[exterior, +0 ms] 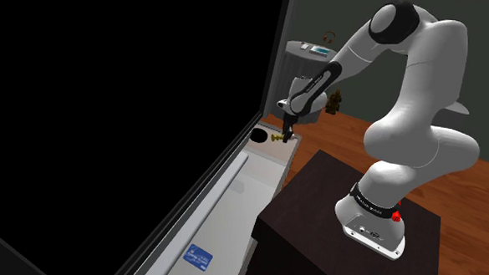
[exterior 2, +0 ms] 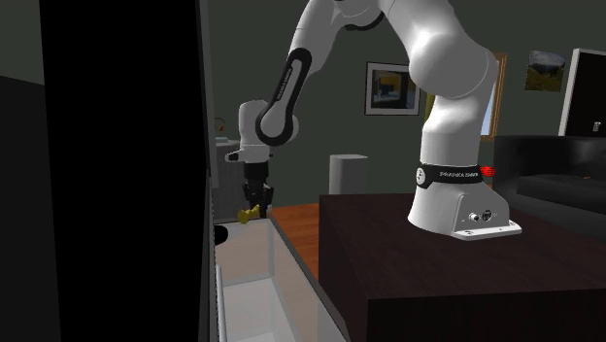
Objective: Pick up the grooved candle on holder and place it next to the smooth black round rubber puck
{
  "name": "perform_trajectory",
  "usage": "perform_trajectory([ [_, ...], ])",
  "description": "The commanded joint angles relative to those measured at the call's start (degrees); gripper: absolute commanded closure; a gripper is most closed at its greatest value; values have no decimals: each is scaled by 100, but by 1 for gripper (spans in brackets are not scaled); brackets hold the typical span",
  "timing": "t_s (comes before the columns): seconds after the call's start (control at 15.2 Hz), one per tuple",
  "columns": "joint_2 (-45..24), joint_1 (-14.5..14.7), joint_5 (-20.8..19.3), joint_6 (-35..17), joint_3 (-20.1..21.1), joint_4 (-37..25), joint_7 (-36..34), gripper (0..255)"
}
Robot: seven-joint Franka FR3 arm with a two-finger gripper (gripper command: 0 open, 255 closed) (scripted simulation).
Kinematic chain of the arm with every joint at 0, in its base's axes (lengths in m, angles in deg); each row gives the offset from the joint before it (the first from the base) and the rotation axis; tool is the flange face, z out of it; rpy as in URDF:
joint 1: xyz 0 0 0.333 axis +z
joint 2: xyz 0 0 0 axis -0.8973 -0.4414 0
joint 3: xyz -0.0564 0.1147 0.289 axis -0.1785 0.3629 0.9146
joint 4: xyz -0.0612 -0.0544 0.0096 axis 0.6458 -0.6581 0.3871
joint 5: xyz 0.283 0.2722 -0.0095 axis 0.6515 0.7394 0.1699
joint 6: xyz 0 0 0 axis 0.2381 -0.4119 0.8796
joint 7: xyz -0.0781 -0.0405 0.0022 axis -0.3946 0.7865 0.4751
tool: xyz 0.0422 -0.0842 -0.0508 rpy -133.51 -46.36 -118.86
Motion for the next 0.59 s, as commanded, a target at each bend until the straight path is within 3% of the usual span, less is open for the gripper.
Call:
perform_trajectory([
  [0.0,-168,88,-82,-93,-103,-84,-62,255],
  [0.53,-684,343,-296,-390,-413,-337,-225,255],
])
